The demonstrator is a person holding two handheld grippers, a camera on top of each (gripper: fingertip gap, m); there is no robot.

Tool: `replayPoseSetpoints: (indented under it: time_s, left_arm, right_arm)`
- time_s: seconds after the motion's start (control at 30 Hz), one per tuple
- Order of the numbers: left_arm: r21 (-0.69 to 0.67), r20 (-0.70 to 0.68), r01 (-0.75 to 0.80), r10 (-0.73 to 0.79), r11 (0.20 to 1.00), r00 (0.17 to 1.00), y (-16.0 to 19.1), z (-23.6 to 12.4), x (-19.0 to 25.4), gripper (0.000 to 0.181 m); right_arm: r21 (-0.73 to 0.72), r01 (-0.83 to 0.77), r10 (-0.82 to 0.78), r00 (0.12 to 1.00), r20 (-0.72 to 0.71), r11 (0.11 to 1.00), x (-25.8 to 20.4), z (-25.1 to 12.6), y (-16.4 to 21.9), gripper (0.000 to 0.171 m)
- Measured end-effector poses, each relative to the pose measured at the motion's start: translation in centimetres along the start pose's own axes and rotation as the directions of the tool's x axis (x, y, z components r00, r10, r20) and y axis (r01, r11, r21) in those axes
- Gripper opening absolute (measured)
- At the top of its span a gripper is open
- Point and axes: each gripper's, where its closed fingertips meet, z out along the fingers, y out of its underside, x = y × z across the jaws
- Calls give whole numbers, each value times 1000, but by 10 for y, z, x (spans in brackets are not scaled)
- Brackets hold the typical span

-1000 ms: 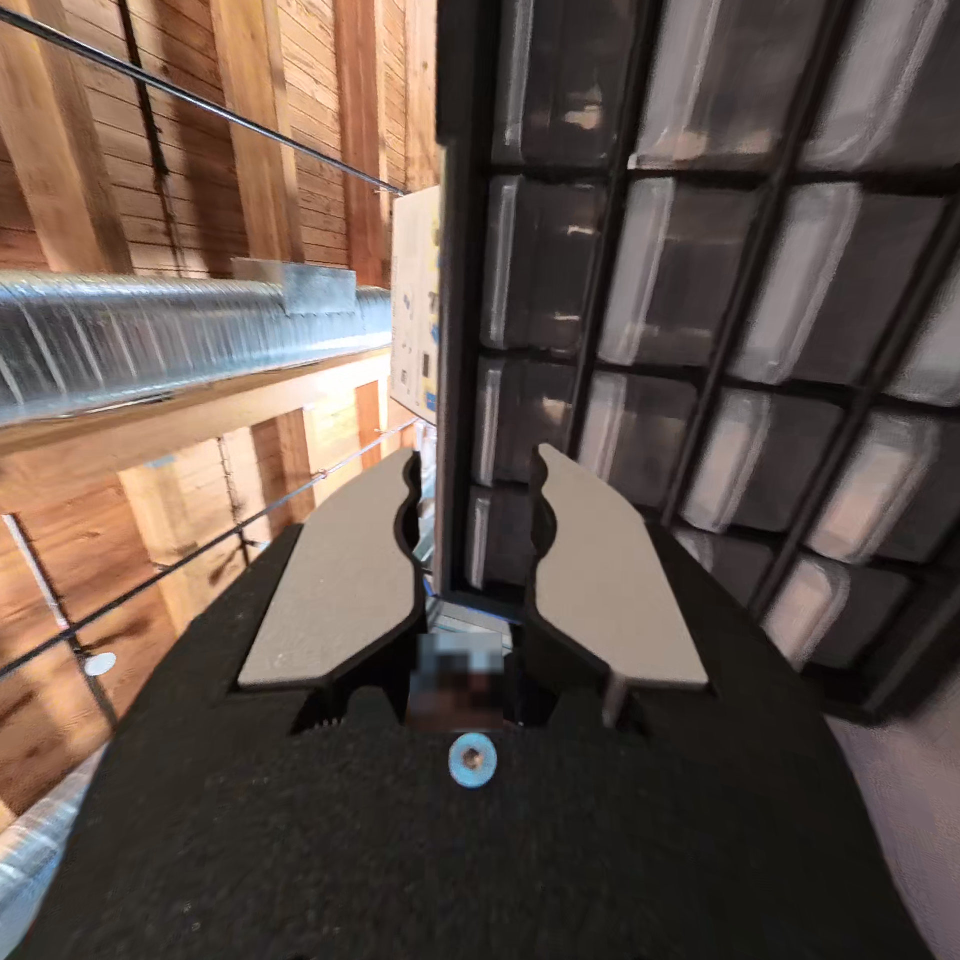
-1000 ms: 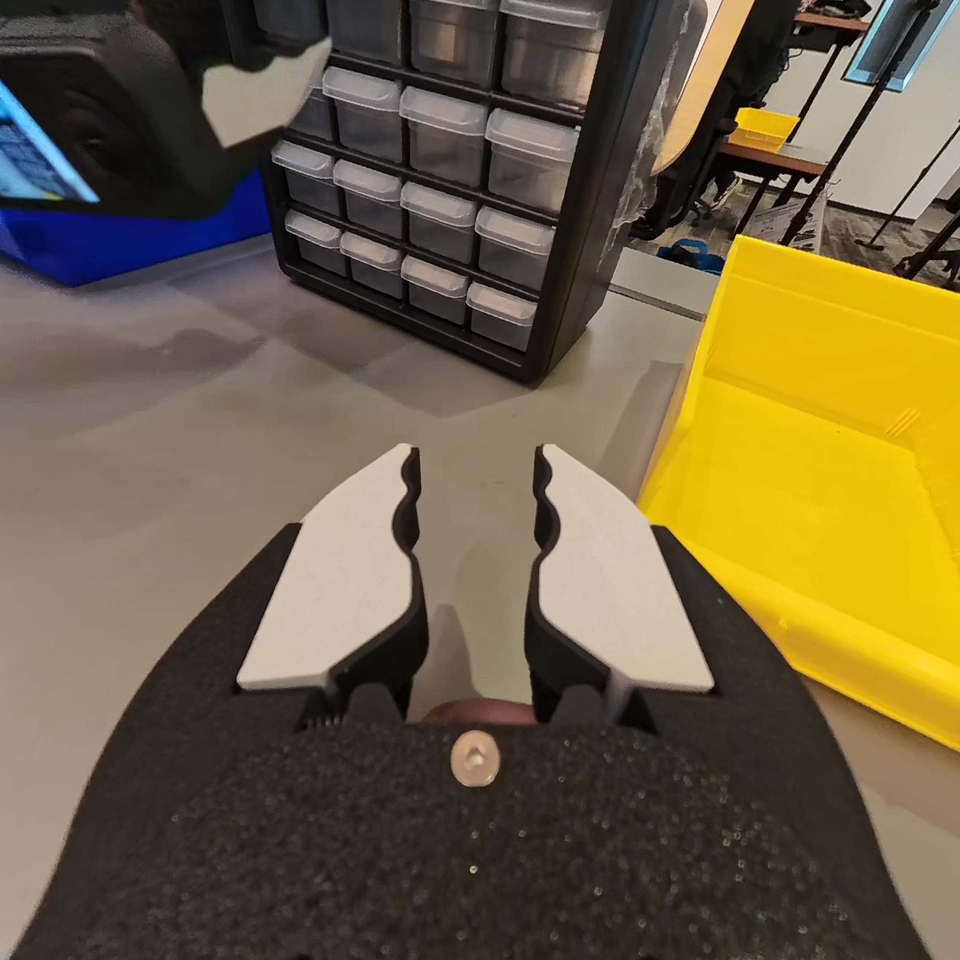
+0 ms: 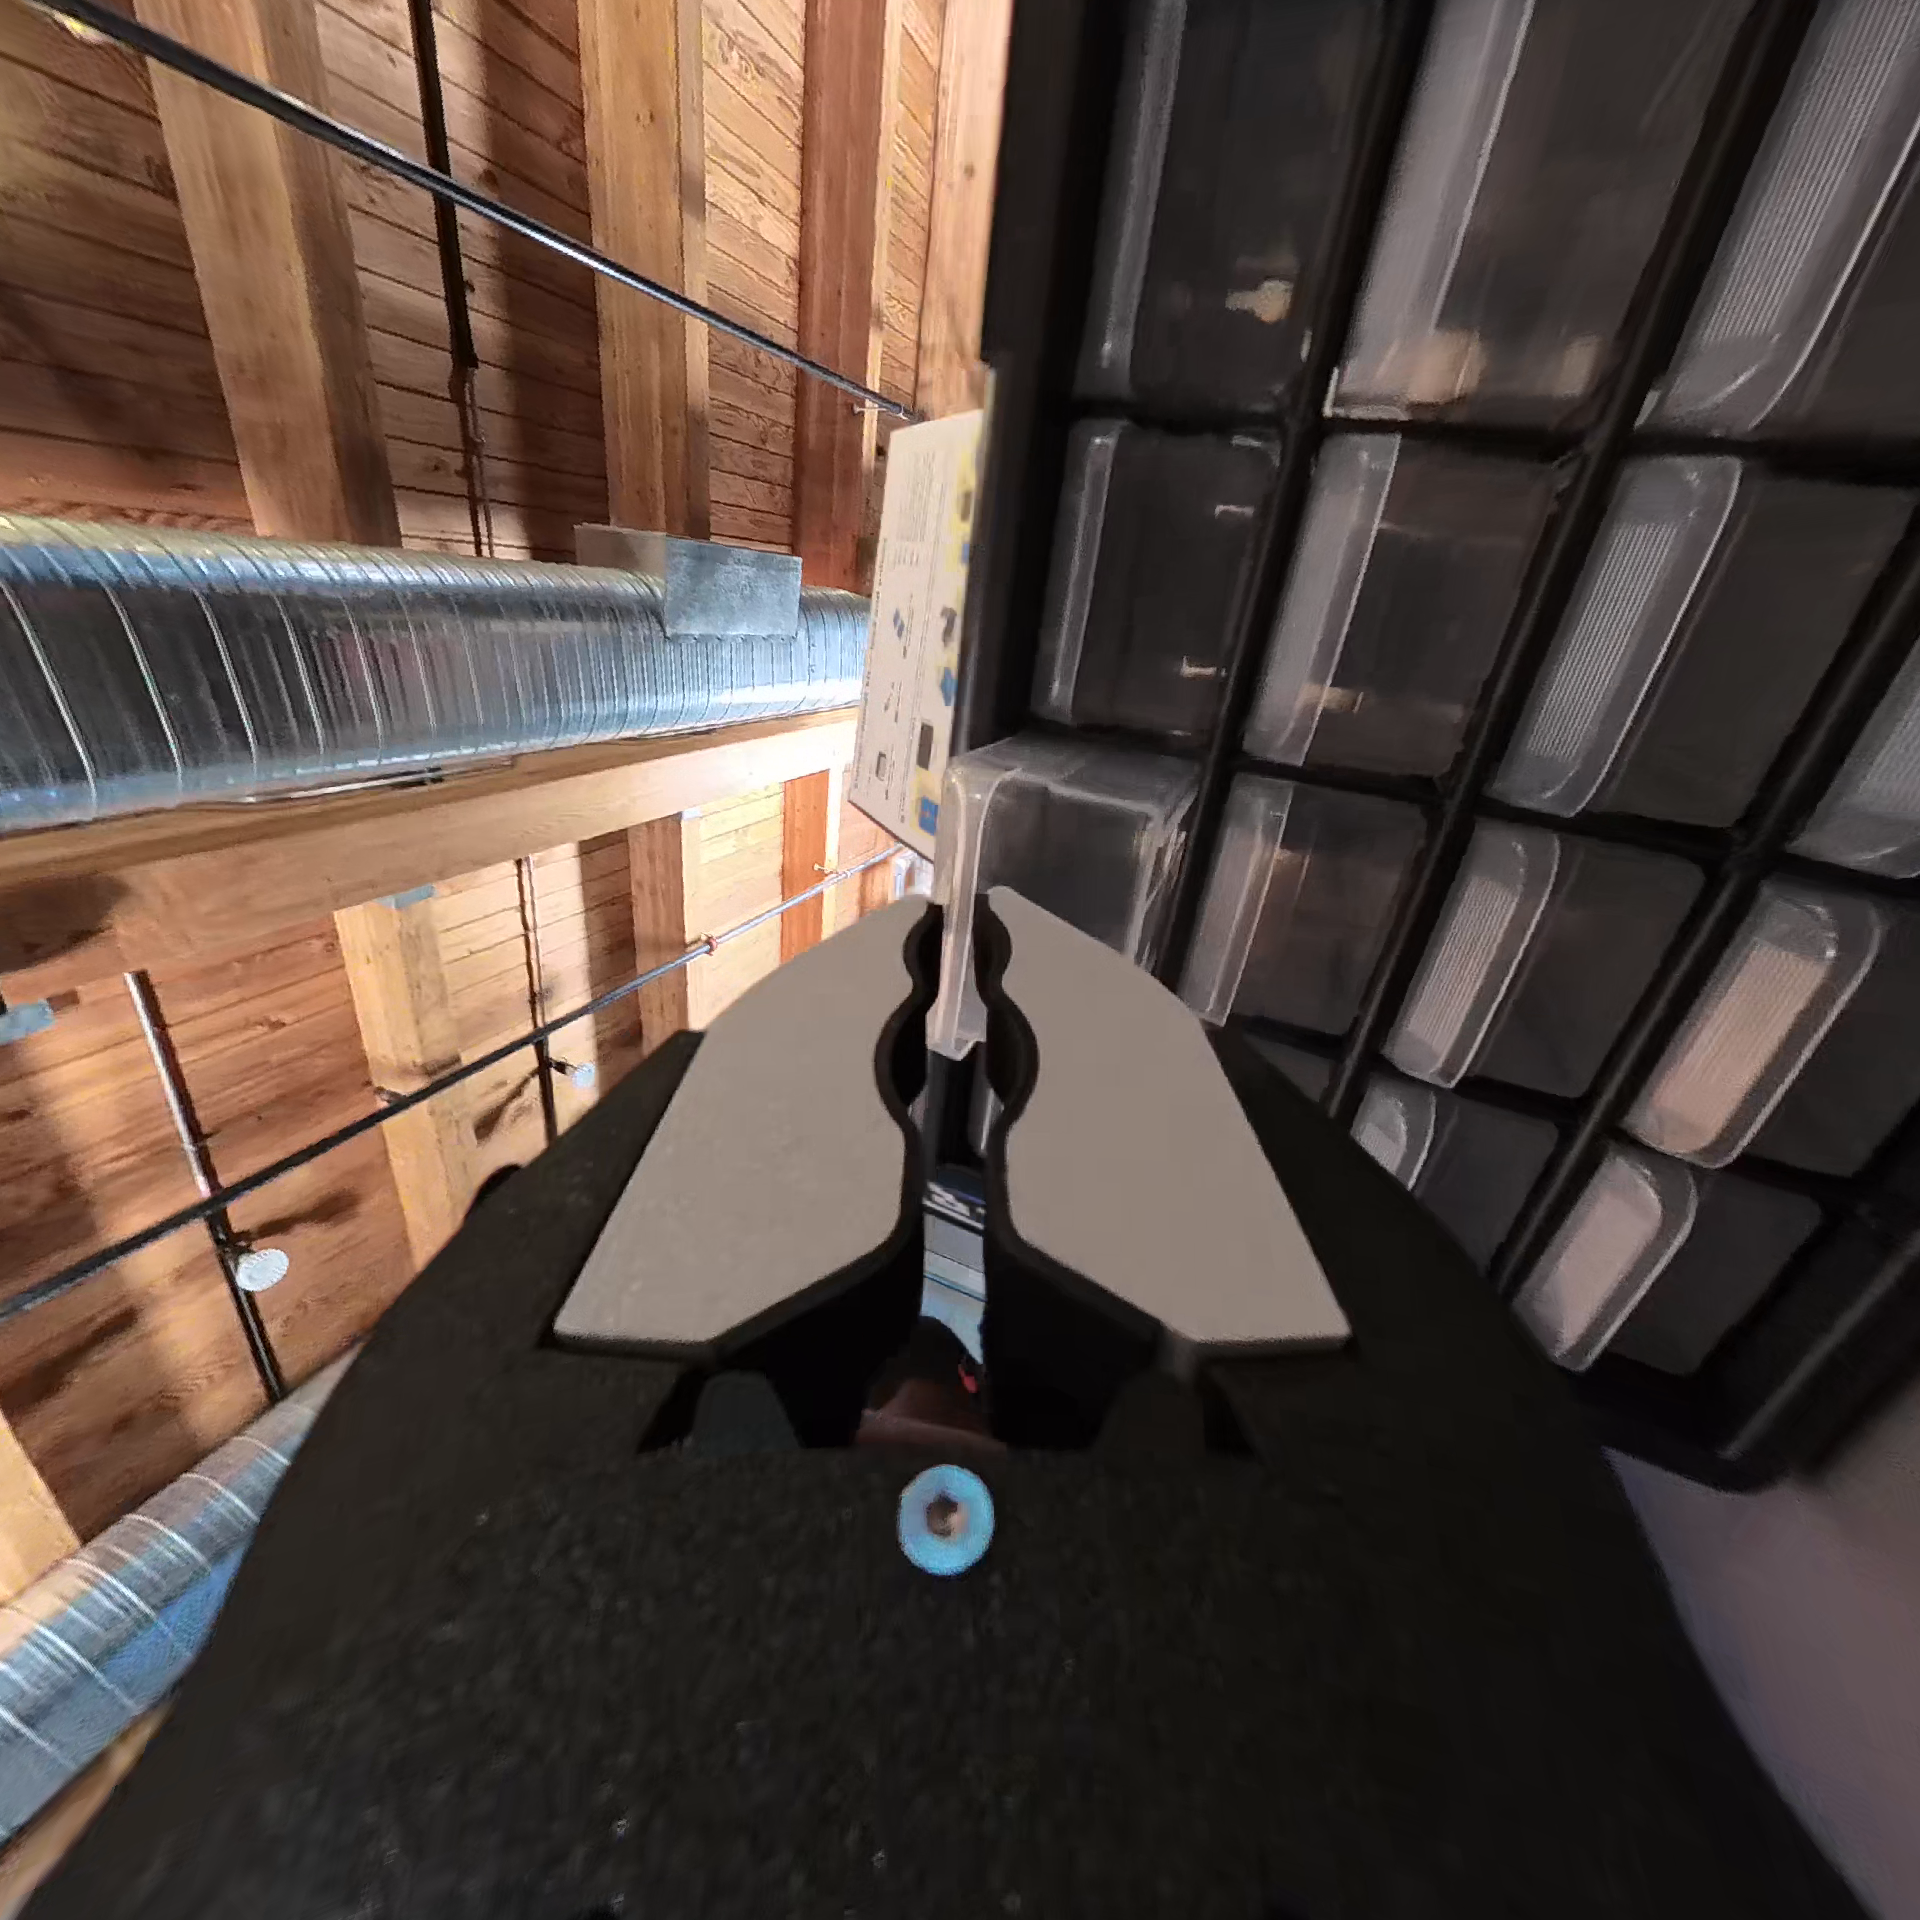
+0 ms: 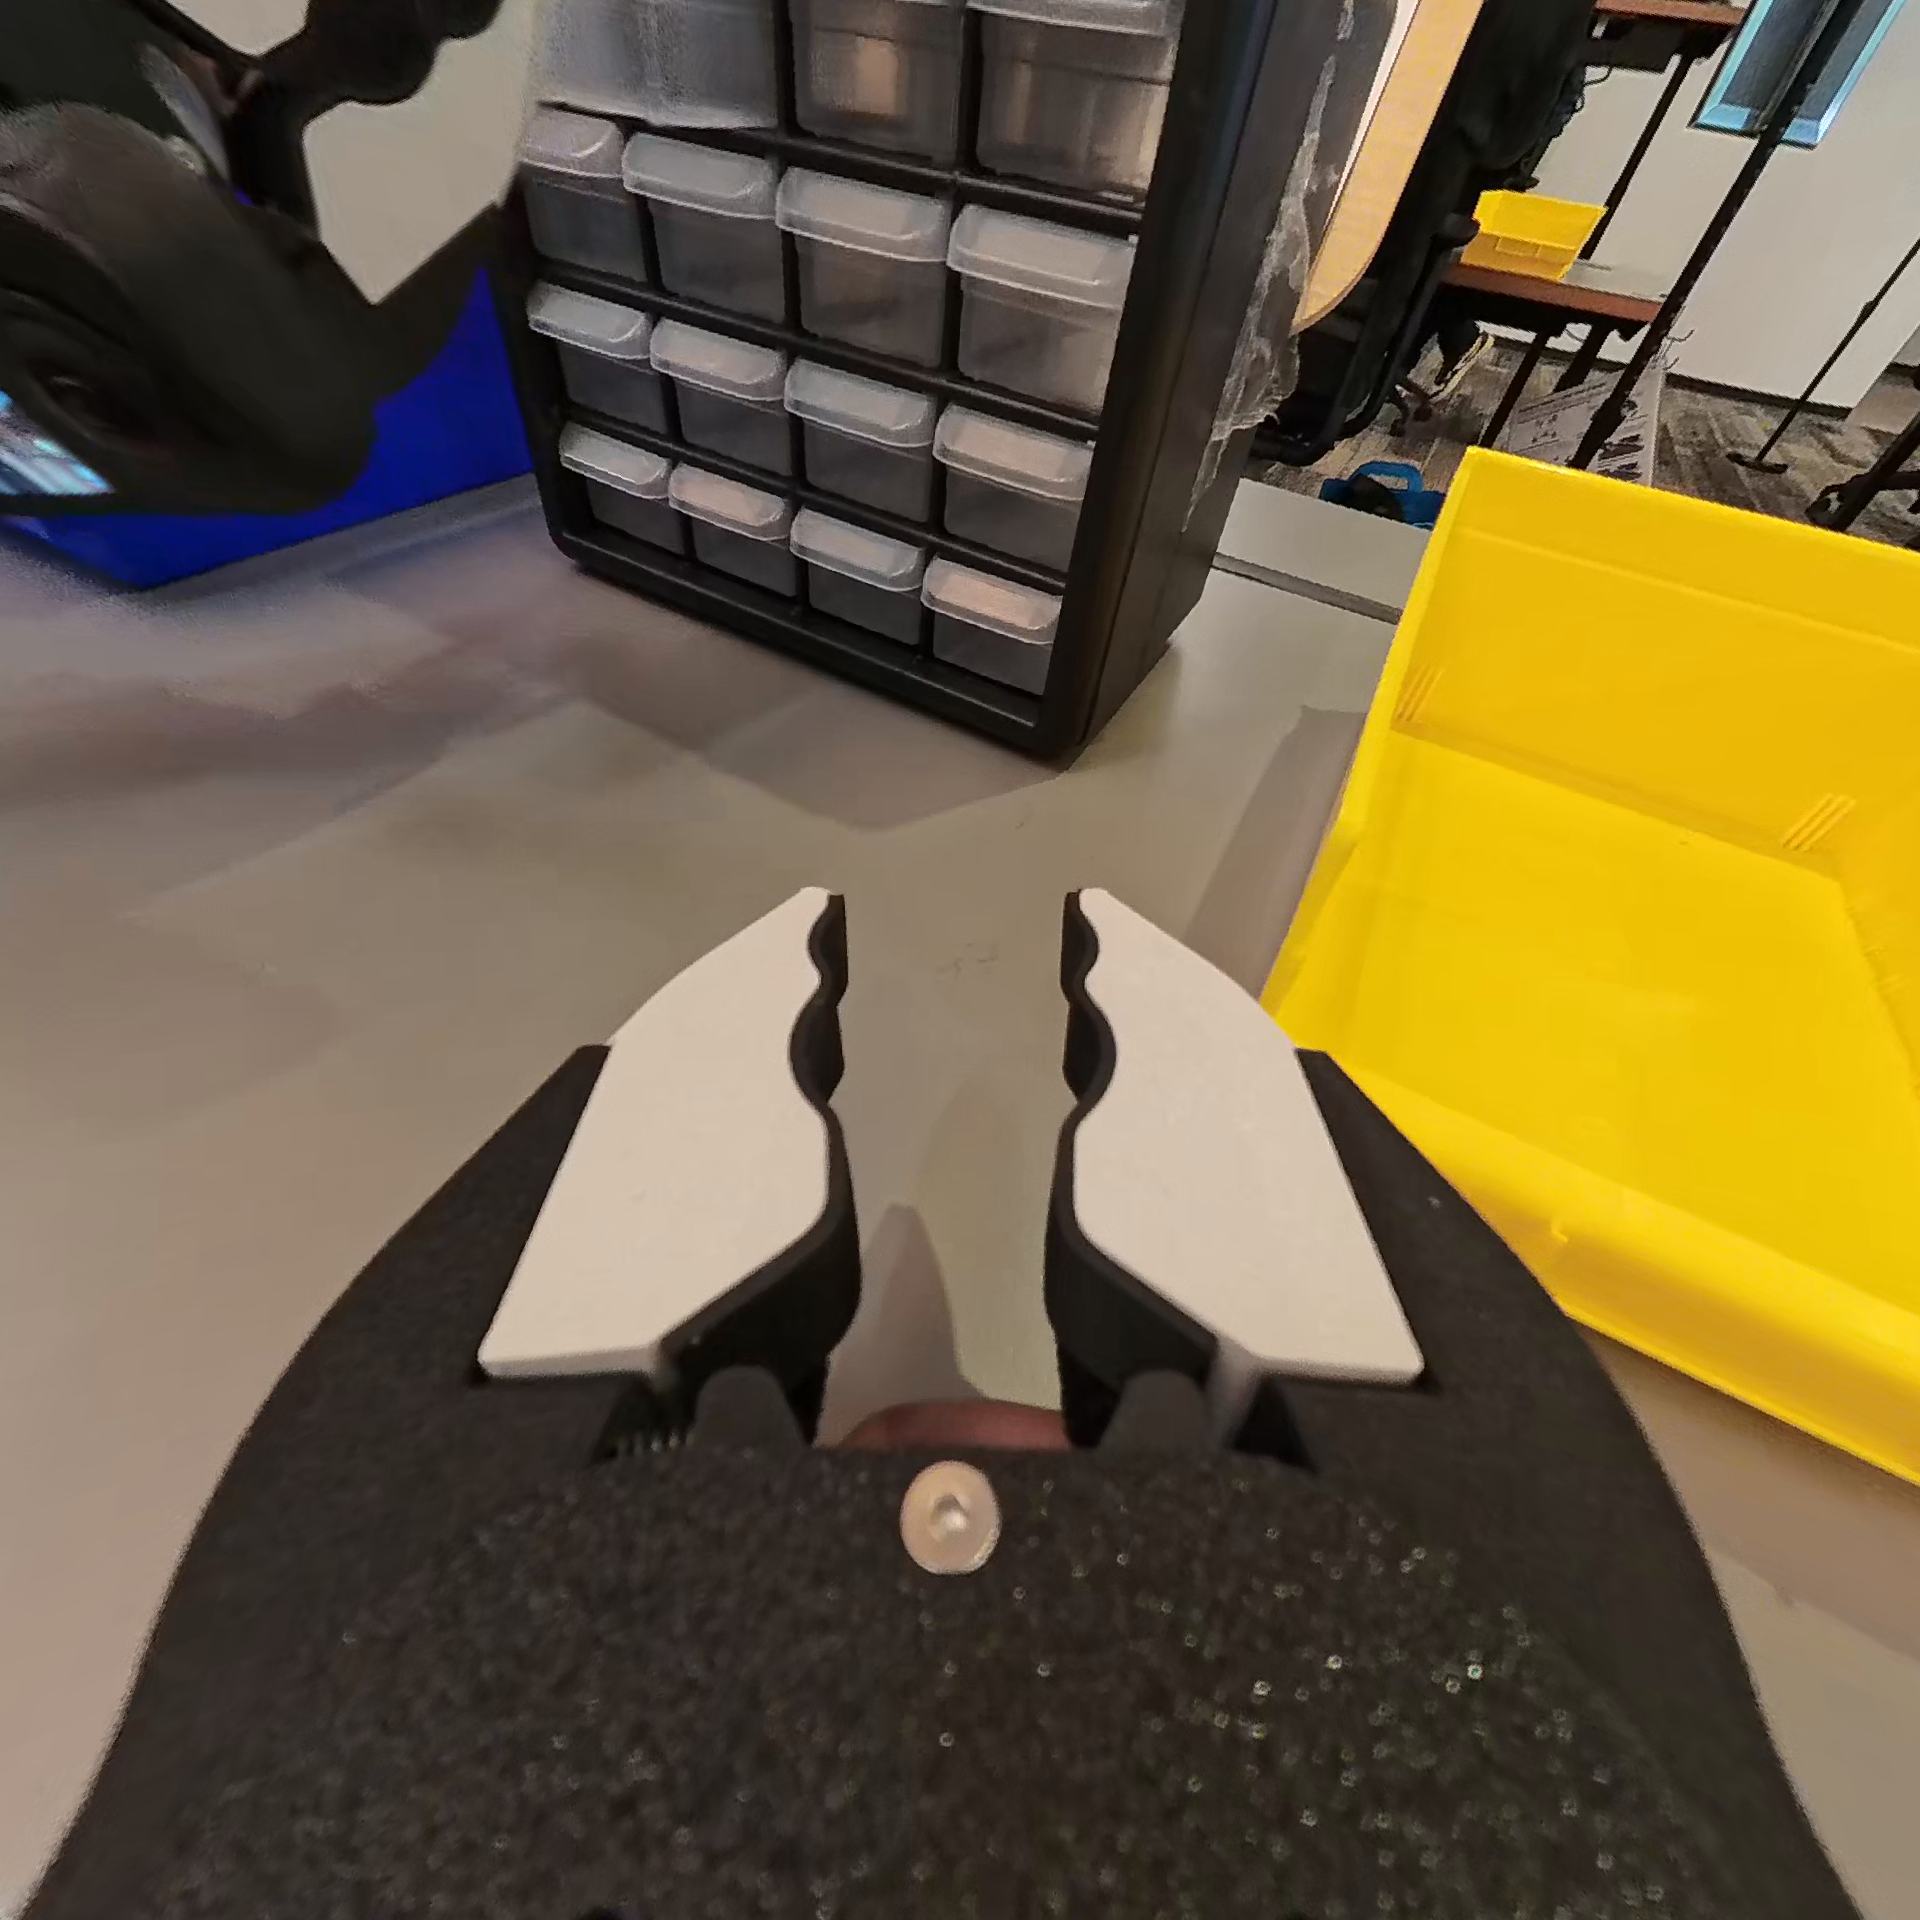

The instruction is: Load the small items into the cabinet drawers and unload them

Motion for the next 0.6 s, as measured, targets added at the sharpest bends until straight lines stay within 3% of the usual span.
replayPoseSetpoints:
  time_s: [0.27,0.4,0.5,0.6]
  left_arm:
    - [-59,-73,165,-169,985,983,4,-16,2,11]
    - [-119,-104,234,-247,965,964,18,-30,1,17]
    - [-252,-190,442,-492,861,850,39,-62,5,23]
    - [-422,-241,629,-750,652,616,58,-107,14,31]
  right_arm:
    - [-3,18,-18,1000,8,1000,-5,1,-1,40]
    - [8,-12,12,999,49,1000,-22,22,-16,45]
    - [55,2,-4,999,44,998,-47,55,-46,64]
    - [128,54,-59,998,36,990,-80,98,-81,71]
